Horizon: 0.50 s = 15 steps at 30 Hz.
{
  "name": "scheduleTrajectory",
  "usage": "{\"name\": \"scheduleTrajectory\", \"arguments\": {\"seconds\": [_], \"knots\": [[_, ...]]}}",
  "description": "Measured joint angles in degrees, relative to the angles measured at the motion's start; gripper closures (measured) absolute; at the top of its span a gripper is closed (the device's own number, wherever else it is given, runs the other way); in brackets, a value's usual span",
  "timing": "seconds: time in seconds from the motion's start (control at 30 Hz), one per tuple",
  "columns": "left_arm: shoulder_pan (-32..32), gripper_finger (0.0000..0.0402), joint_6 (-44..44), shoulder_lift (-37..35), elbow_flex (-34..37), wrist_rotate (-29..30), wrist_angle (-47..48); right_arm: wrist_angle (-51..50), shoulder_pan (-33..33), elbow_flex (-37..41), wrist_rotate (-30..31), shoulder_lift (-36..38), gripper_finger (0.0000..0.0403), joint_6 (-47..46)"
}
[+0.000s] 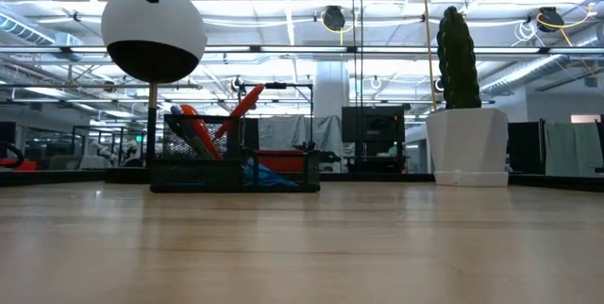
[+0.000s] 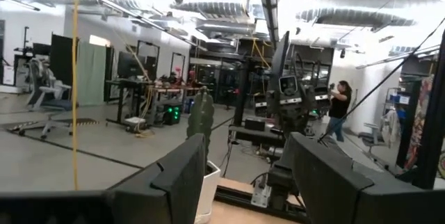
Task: Pick and place office supplies into organizer
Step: Return to Home Position
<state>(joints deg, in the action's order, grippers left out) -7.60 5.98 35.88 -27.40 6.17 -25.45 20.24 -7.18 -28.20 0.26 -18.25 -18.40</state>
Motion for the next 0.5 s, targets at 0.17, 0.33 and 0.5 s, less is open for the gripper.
{"name": "scheduleTrajectory", "arguments": {"seconds": [0.17, 0.33, 0.5], "knots": [[0.0, 0.0190, 0.8, 0.0, 0.0, -0.1, -0.1, 3.1, 0.0, 4.3, 4.3, 4.1, 0.0195, -0.3], [0.3, 0.0190, 1.7, -0.6, 3.9, -0.1, -6.1, 7.1, 0.0, 8.4, 4.4, 6.7, 0.0195, -0.4], [0.7, 0.0190, 4.3, -1.1, 13.6, -0.2, -22.4, 15.4, 0.0, 13.6, 4.3, 8.4, 0.0195, -0.4]]}}
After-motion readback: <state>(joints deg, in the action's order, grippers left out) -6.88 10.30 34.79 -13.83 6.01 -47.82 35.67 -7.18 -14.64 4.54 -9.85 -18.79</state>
